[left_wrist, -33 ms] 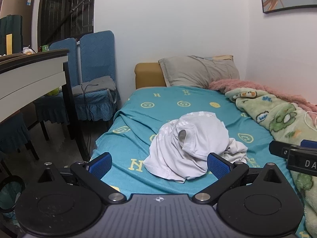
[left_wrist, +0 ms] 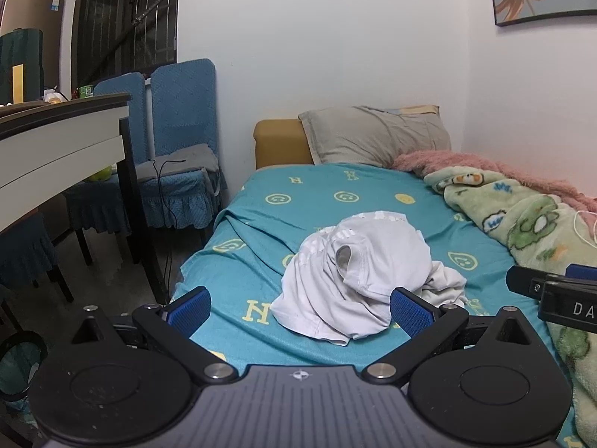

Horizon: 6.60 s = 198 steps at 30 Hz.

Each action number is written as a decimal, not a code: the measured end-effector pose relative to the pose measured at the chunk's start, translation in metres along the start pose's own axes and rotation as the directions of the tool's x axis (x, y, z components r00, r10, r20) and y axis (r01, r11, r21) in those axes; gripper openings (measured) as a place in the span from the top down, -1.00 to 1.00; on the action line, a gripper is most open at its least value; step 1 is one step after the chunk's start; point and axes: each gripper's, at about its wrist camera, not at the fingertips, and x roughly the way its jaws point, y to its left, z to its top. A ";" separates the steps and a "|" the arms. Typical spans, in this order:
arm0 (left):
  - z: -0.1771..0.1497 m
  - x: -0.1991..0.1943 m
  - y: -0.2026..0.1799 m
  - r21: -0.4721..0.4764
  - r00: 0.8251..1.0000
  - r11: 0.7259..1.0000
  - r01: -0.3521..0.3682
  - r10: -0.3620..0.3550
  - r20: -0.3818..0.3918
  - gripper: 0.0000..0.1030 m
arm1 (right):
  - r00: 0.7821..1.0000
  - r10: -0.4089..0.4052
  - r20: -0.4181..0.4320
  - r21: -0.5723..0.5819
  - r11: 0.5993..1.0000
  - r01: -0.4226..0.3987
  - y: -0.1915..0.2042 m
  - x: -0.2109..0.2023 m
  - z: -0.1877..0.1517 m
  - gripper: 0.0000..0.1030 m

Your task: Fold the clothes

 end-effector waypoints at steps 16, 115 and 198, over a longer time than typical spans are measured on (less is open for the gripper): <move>-0.001 -0.003 0.001 -0.009 1.000 1.000 -0.007 0.007 0.019 -0.99 | 1.000 -0.004 0.014 -0.022 1.000 0.004 0.003 -0.005 0.004 -0.74; -0.042 0.189 -0.074 -0.082 0.983 0.981 0.175 -0.179 -0.043 0.93 | 0.940 0.204 0.273 0.270 0.922 -0.278 -0.087 0.041 0.060 0.84; -0.055 0.184 -0.073 0.662 0.979 0.722 -0.202 0.127 0.160 -0.86 | 0.933 0.079 -0.351 0.337 0.940 0.047 -0.071 0.142 -0.012 -0.66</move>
